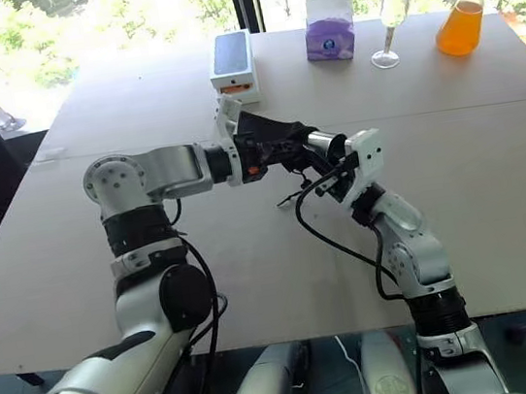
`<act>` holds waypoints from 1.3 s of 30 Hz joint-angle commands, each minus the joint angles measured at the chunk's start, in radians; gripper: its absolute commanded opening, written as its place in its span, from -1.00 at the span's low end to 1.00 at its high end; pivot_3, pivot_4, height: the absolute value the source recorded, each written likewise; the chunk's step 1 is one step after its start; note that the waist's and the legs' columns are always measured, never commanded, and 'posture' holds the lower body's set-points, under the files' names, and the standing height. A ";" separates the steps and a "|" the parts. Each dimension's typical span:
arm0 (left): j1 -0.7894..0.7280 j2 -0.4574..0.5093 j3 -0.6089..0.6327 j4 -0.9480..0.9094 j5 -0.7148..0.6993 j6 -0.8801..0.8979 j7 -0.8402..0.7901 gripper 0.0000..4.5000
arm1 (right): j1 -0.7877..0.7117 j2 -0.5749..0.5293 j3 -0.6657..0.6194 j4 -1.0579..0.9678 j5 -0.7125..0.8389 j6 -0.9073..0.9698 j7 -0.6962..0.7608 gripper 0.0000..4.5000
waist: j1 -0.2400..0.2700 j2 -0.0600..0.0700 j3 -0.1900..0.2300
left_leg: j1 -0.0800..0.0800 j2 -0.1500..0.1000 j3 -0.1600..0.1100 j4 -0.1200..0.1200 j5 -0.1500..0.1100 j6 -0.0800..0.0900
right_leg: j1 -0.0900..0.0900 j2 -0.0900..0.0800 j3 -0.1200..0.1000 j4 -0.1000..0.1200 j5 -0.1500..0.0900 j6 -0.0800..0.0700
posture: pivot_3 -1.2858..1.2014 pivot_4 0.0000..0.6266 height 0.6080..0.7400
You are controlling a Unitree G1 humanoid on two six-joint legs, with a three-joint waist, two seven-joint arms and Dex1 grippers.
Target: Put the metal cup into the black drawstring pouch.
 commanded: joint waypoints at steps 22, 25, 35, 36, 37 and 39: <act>0.096 0.112 -0.175 -0.082 -0.299 0.002 -0.098 -1.00 | -0.083 0.114 -0.017 0.178 -0.007 -0.127 0.015 -0.98 | -0.001 0.001 0.000 | 0.001 0.002 0.000 0.002 0.000 0.000 | 0.001 0.002 0.001 0.000 0.001 0.000 | 0.03 -0.52 1.00; 0.122 0.118 -0.191 -0.093 -0.353 0.002 -0.069 -1.00 | -0.075 0.117 0.002 0.183 -0.038 -0.148 0.022 -0.98 | 0.002 0.001 0.000 | 0.001 0.002 0.000 0.003 0.000 0.000 | 0.001 0.002 0.001 0.000 0.001 0.000 | 0.03 -0.52 1.00; 0.054 0.061 -0.185 -0.029 -0.284 -0.046 -0.031 -1.00 | -0.185 0.039 0.190 0.249 -0.302 -0.324 0.094 -0.98 | 0.000 0.001 -0.001 | 0.001 0.002 0.000 0.004 0.000 0.000 | 0.000 0.007 0.001 0.000 0.001 0.000 | 0.03 -0.52 1.00; 0.045 0.059 -0.190 -0.021 -0.277 -0.041 -0.040 -1.00 | -0.203 0.020 0.209 0.269 -0.340 -0.347 0.103 -0.98 | -0.001 0.001 -0.001 | 0.001 0.002 0.000 0.004 0.000 0.000 | 0.001 0.007 0.001 0.000 0.001 0.000 | 0.03 -0.52 1.00; 0.039 0.054 -0.197 -0.021 -0.270 -0.039 -0.049 -1.00 | -0.215 0.012 0.216 0.283 -0.353 -0.358 0.113 -0.98 | -0.001 0.001 -0.001 | 0.001 0.003 0.000 0.004 0.000 0.000 | 0.001 0.007 0.001 0.000 0.001 0.000 | 0.03 -0.52 1.00; 0.034 0.045 -0.206 -0.025 -0.260 -0.029 -0.064 -1.00 | -0.233 -0.002 0.226 0.306 -0.376 -0.377 0.124 -0.98 | -0.001 0.001 -0.001 | 0.001 0.003 0.000 0.004 0.000 0.000 | 0.001 0.007 0.002 0.000 0.001 0.000 | 0.03 -0.52 1.00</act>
